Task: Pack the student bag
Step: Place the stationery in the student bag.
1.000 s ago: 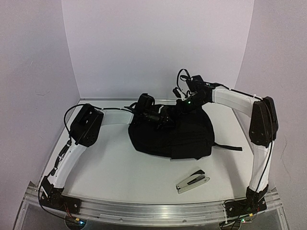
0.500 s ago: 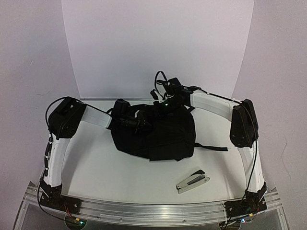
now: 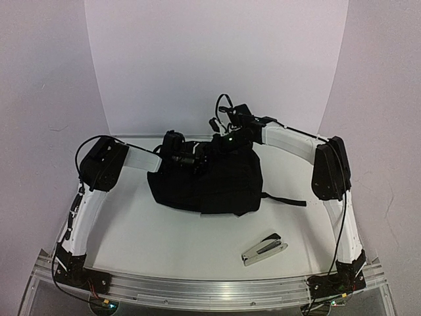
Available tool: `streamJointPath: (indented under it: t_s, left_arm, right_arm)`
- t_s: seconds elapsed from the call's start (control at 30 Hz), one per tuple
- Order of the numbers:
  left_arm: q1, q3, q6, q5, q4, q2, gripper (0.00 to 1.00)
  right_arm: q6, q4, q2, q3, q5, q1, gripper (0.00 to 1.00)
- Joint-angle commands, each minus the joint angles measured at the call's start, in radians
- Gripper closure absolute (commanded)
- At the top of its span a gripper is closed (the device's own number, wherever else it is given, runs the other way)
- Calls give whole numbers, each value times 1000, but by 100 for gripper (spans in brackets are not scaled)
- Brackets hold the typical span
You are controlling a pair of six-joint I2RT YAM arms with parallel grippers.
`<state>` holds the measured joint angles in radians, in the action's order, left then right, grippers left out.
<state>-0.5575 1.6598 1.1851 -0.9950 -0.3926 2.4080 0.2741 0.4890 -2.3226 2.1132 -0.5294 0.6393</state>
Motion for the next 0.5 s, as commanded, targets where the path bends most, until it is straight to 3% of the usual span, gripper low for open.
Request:
streamJointPath:
  t_s: [0.0, 0.1, 0.23, 0.33, 0.47]
  left_arm:
    - [-14, 59, 125, 10, -185, 63, 76]
    - [11, 7, 80, 67, -125, 6, 67]
    - [28, -5, -151, 148, 218, -123, 57]
    - [35, 39, -287, 222, 490, -194, 53]
    - [43, 70, -392, 316, 706, -273, 38]
  right_arm:
    - [-22, -66, 11, 30, 11, -22, 96]
    - [-38, -63, 15, 32, 19, -61, 93]
    - [-95, -43, 66, -16, 30, -97, 85]
    - [-153, -30, 127, -85, 18, -108, 63]
    - [-223, -11, 236, -172, 11, -109, 34]
